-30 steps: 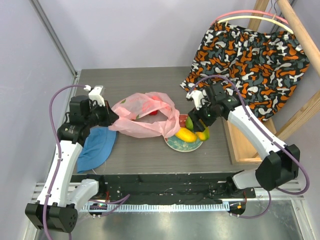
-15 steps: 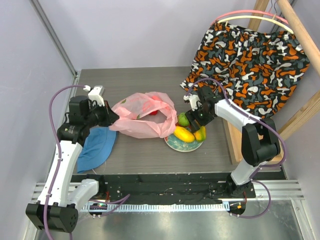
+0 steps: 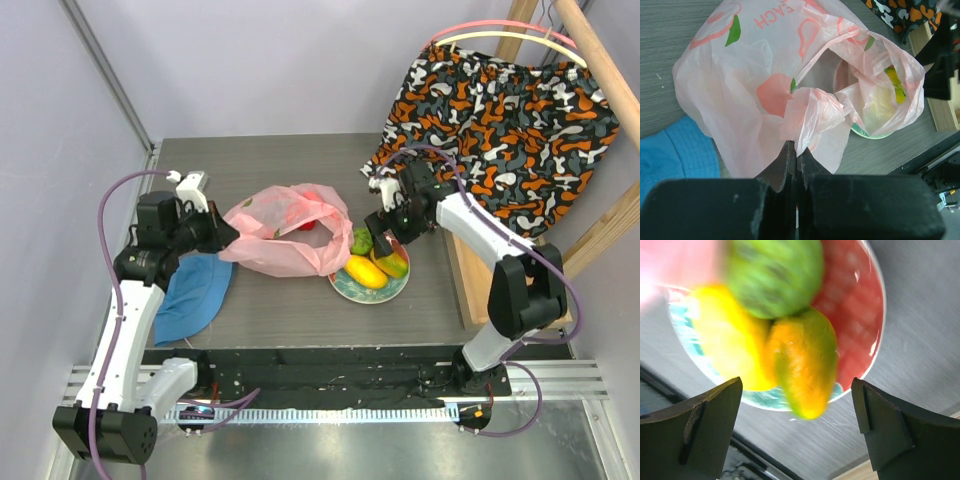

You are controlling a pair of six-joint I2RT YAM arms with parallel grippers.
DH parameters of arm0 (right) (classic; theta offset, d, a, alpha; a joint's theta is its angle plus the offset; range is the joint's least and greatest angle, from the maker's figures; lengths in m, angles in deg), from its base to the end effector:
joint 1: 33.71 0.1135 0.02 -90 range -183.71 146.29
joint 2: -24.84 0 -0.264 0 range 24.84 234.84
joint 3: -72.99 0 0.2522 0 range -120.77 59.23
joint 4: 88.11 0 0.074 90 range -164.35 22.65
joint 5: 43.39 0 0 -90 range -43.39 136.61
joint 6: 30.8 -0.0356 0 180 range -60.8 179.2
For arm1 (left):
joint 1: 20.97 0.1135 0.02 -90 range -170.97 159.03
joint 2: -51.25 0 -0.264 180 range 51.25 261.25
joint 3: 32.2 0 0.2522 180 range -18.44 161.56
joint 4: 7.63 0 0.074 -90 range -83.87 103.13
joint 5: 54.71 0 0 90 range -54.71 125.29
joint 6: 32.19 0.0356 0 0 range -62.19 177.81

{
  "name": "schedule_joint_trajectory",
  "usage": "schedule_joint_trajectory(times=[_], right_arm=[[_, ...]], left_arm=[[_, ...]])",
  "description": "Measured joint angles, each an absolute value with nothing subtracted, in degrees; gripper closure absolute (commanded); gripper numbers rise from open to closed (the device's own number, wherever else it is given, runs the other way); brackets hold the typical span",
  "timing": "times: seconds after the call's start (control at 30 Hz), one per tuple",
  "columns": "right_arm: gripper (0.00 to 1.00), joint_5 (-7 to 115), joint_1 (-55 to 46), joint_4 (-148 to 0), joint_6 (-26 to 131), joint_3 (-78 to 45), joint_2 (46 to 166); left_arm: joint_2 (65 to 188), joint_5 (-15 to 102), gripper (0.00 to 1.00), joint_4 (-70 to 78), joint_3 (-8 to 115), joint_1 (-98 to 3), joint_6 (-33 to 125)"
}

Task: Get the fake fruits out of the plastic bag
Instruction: Place the fake fruit on the plate, then adjust the plastic bag at the center of the board.

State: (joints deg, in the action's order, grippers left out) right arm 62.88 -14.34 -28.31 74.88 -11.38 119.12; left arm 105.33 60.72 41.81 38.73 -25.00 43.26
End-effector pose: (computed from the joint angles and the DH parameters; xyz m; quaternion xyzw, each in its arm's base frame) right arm 0.3039 0.1174 0.2319 -0.3172 0.9217 0.1448 0.1698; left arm 0.1944 -0.0290 0.3432 0.0268 0.8617 -0.2662 0.4312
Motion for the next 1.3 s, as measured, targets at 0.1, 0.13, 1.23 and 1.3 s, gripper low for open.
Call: schedule_joint_trajectory(times=[0.1,0.13,1.23,1.3], right_arm=[[0.0,67.5,-14.3,-26.1,74.5,-17.2,116.1],[0.01,69.1,-14.1,-26.6,74.4,-19.7,114.7],[0.23,55.4,8.5,-37.0,67.9,-51.2,147.1],[0.16,54.1,8.5,-37.0,67.1,-50.0,147.1]], left_arm=[[104.5,62.4,1.0,42.0,38.3,-25.0,43.6],[104.0,63.1,1.0,42.0,37.9,-25.0,43.6],[96.1,79.9,1.0,51.5,41.9,-22.3,49.3],[96.0,79.9,1.0,52.0,40.8,-22.3,49.6]])
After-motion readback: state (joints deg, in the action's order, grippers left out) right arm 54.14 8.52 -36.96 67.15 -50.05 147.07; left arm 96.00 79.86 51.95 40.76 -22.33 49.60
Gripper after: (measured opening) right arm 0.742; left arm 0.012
